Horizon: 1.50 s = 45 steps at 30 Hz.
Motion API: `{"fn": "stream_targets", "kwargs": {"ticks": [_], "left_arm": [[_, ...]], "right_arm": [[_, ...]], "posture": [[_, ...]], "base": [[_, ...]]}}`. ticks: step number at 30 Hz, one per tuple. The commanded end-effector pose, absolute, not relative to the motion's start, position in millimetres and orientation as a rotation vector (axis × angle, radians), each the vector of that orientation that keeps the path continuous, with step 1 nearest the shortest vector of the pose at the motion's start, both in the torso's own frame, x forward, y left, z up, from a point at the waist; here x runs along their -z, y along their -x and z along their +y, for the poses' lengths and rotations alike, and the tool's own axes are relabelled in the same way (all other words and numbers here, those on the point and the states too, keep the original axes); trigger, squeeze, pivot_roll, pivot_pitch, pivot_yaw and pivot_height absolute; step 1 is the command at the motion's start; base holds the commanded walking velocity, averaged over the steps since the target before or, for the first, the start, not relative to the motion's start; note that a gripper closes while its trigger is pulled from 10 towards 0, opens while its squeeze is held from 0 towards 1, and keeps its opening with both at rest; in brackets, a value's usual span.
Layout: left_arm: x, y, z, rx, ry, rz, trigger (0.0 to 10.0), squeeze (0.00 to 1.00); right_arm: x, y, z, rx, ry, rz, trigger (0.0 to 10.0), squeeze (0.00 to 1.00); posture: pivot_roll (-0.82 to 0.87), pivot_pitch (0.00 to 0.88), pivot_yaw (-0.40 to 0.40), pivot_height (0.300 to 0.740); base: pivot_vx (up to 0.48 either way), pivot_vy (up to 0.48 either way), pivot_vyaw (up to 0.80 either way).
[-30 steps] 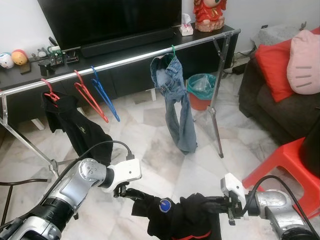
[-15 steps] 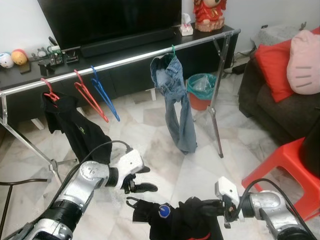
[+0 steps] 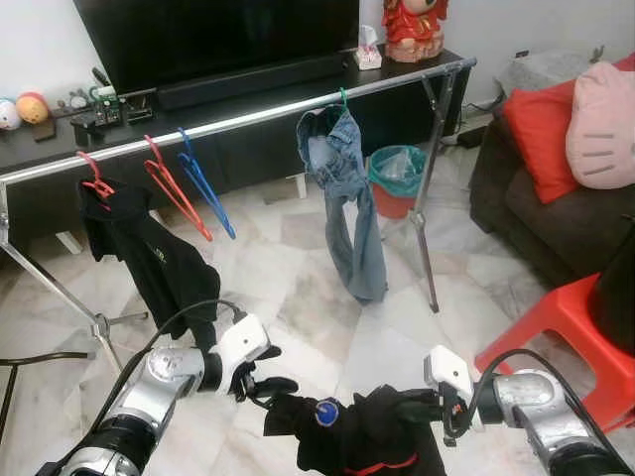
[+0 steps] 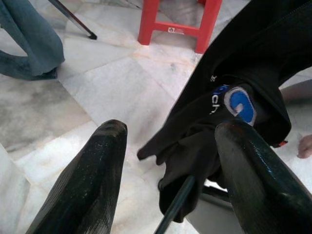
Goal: Hang hanger
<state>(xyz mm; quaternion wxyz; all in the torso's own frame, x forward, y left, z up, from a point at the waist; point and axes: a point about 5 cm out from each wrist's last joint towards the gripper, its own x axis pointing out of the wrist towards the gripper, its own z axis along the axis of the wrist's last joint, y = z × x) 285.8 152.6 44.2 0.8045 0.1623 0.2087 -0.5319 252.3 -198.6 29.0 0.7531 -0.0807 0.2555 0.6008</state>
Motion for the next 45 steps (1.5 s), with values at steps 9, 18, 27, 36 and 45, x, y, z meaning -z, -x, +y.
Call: {"fn": "stream_targets", "kwargs": {"ticks": [9,18,27,36,45], "left_arm": [[-31.3,-279.5,161.1,1.172,-0.433,0.521,10.0,0.0],[-22.5,-276.5,165.7,1.162,-0.495,0.553,10.0,0.0],[-24.5,-282.4,164.1,1.131,-0.469,0.536,10.0,0.0],[-24.4,-283.7,163.6,1.131,-0.491,0.53,10.0,0.0],[-22.1,-282.8,165.7,1.128,-0.513,0.535,0.0,0.0]], "right_arm": [[-32.9,-260.5,-189.5,-1.307,0.202,0.51,0.0,0.05],[-36.0,-264.6,-187.5,-1.296,0.21,0.486,0.0,0.06],[-37.9,-266.8,-177.7,-1.331,0.201,0.46,0.0,0.07],[-36.8,-265.8,-175.7,-1.343,0.2,0.462,0.0,0.06],[-35.8,-264.4,-177.2,-1.339,0.195,0.464,0.0,0.07]], "posture": [[0.11,0.033,0.09,0.74],[0.1,0.029,0.094,0.74],[0.1,0.019,0.091,0.74],[0.1,0.01,0.086,0.74],[0.1,0.003,0.088,0.74]], "base": [[0.0,0.0,0.0],[0.0,0.0,0.0],[0.0,0.0,0.0],[0.0,0.0,0.0],[0.0,0.0,0.0]]}}
